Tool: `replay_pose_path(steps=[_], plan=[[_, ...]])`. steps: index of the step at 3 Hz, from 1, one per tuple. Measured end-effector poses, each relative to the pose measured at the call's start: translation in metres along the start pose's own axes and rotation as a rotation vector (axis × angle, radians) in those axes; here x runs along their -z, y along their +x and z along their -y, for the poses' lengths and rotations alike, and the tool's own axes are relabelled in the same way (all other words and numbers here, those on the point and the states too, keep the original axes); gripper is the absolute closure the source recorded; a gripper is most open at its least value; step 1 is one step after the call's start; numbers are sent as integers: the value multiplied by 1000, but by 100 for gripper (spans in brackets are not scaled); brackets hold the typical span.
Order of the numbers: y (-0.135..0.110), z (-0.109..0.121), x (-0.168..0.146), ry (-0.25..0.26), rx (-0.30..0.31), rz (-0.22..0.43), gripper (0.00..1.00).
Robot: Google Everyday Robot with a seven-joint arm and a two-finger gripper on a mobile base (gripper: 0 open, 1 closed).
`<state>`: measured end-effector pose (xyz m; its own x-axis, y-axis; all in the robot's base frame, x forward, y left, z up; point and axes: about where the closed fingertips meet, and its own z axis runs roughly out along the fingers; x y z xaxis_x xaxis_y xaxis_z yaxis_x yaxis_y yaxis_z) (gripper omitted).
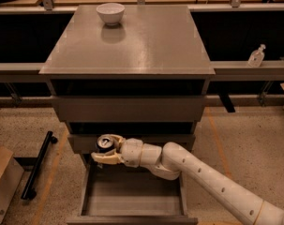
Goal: Place pepsi can into bottom drawer
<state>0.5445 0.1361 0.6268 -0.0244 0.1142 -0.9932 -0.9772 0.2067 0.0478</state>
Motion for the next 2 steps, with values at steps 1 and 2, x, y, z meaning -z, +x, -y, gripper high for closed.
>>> replay_pose_path(steps=[1,2], plan=[[2,-1,-1,-5,-15,7,100],[4,-3,-1,19,24,-19,100]])
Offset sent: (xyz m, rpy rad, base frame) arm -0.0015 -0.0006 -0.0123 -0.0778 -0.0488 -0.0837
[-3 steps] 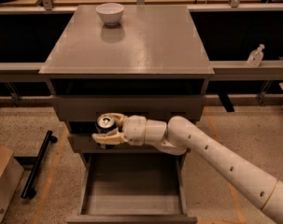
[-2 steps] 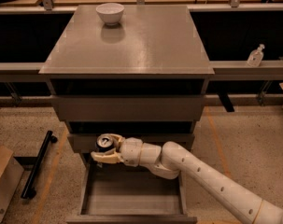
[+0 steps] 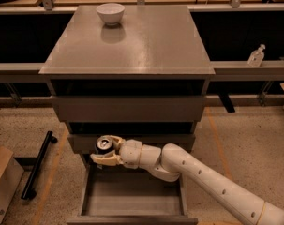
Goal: Place pepsi can into bottom drawer
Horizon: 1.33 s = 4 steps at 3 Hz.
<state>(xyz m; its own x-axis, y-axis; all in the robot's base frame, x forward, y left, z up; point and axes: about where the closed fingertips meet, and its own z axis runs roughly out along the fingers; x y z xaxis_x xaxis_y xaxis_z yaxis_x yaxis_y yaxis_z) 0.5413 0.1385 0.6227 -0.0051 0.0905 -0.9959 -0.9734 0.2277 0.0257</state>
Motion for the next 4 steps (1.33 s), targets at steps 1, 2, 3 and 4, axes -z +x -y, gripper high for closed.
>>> replay_pose_path(steps=[1,2,3,4], plan=[[24,10,-4,6,36,-43,100],[58,19,-5,9,64,-149,100],[92,24,0,46,91,-221,100],[94,27,0,57,93,-227,100]])
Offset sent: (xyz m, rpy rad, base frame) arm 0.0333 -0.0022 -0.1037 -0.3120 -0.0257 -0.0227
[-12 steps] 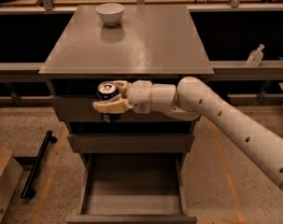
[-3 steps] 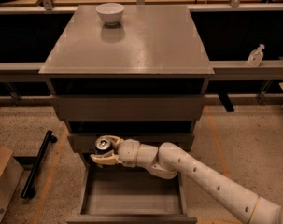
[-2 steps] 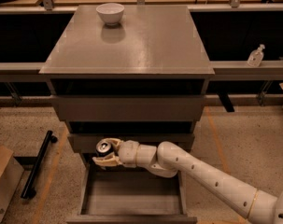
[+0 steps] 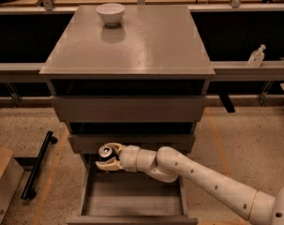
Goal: Place pepsi can into bottom drawer
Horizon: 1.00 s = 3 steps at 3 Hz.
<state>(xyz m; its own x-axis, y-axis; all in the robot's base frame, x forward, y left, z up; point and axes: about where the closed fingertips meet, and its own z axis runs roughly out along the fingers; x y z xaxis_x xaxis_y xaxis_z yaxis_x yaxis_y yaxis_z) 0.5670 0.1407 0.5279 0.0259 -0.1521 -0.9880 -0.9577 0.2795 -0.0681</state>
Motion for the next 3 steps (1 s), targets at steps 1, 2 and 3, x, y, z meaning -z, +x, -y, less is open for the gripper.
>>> replay_pose_path(steps=[1,2,3], plan=[[0,-3,0,-23,-4,4,100],[5,-3,-9,-52,-29,83,100],[36,-3,-23,-79,-73,168,100]])
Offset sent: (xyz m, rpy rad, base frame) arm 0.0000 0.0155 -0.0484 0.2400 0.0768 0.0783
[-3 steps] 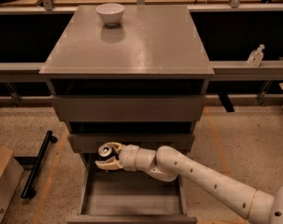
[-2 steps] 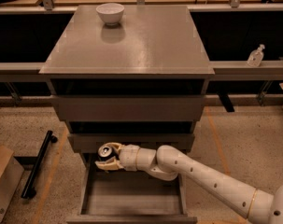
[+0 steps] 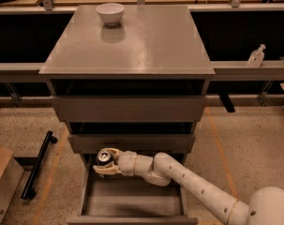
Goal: Place pepsi can into bottom drawer
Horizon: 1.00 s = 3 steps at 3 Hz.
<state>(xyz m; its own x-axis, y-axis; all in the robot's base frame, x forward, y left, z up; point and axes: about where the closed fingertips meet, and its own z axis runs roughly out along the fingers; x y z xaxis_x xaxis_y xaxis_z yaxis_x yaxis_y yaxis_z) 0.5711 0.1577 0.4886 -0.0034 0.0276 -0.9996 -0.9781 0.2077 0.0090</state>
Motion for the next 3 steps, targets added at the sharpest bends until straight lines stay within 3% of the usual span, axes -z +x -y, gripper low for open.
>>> replay_pose_path(steps=[1,2,3], plan=[[39,7,-8,26,-53,42,100],[46,8,-8,35,-65,44,100],[61,5,-16,11,-62,41,100]])
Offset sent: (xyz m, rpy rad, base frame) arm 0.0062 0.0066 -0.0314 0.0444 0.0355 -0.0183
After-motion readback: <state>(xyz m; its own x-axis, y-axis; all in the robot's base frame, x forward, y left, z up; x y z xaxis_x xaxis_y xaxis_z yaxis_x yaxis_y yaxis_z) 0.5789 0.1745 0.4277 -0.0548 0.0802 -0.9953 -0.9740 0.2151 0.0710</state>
